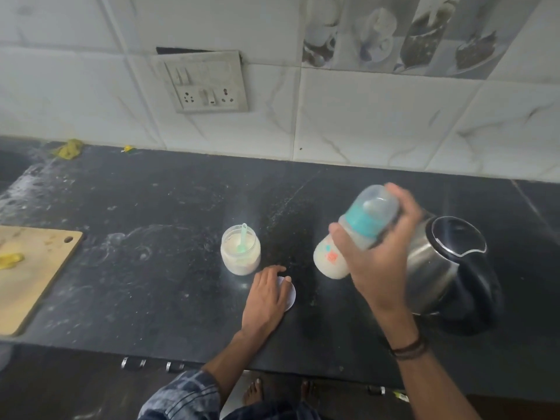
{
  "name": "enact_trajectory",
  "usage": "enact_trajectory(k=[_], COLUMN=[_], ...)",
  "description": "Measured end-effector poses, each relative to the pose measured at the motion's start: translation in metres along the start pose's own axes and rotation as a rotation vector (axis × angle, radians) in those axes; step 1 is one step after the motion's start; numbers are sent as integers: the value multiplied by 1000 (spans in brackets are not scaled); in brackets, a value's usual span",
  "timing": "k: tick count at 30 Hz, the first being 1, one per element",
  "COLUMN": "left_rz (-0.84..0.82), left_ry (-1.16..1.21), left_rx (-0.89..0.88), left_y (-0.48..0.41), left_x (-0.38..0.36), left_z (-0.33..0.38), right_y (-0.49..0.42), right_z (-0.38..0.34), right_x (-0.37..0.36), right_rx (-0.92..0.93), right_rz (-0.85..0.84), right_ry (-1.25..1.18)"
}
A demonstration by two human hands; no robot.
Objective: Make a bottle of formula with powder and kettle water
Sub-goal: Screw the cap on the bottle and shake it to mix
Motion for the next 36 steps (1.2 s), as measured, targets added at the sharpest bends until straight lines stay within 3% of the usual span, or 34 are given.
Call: enact_trajectory(k=[5, 6, 9, 10, 14, 16, 19, 20, 25, 26, 29, 30, 34, 36], left_rz=[13, 11, -2, -8, 3, 7, -6, -11, -6, -6, -5, -6, 12, 14], left_ry=[-16, -15, 3, 10, -3, -10, -5, 3, -30, -38, -34, -31, -66, -74], left_rx=[-7, -10, -3, 5, 3, -8, -8, -4, -13, -17, -25, -27, -40, -48], left_y=[-1, 0, 0, 0, 0, 0, 0, 0, -1, -1, -1, -1, -2, -2], left_x=[-1, -1, -1, -1, -1, -1, -1, -1, -2, -3, -2, -2, -2, -2], left_z=[1, 0, -1, -1, 1, 0, 0, 0, 0, -1, -2, -2, 3, 2], right_y=[-3, -1, 4, 5, 3, 4, 0, 1, -1, -2, -5, -5, -18, -16], right_z=[-31, -27, -4, -4, -30, -21, 1, 5, -13, -10, 7, 6, -28, -16], right_x=[25, 20, -5, -4, 20, 21, 1, 2, 29, 26, 11, 14, 40, 36], right_rx=[183, 151, 13, 21, 160, 120, -30, -62, 22, 2, -82, -54, 181, 142], right_rz=[394, 370, 30, 22, 342, 369, 22, -1, 354, 352, 37, 28, 341, 389], right_ry=[27, 70, 37, 9, -26, 31, 41, 0, -81, -51, -15, -30, -40, -4])
Point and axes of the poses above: each hand's wrist, its own y-axis away from the middle knuckle, its own x-axis out of the back of the hand, z = x × y, the point moved 4 cm from there along -y, towards the middle knuckle, and after that the axes turned 4 degrees about y, right-handed, at the moved point
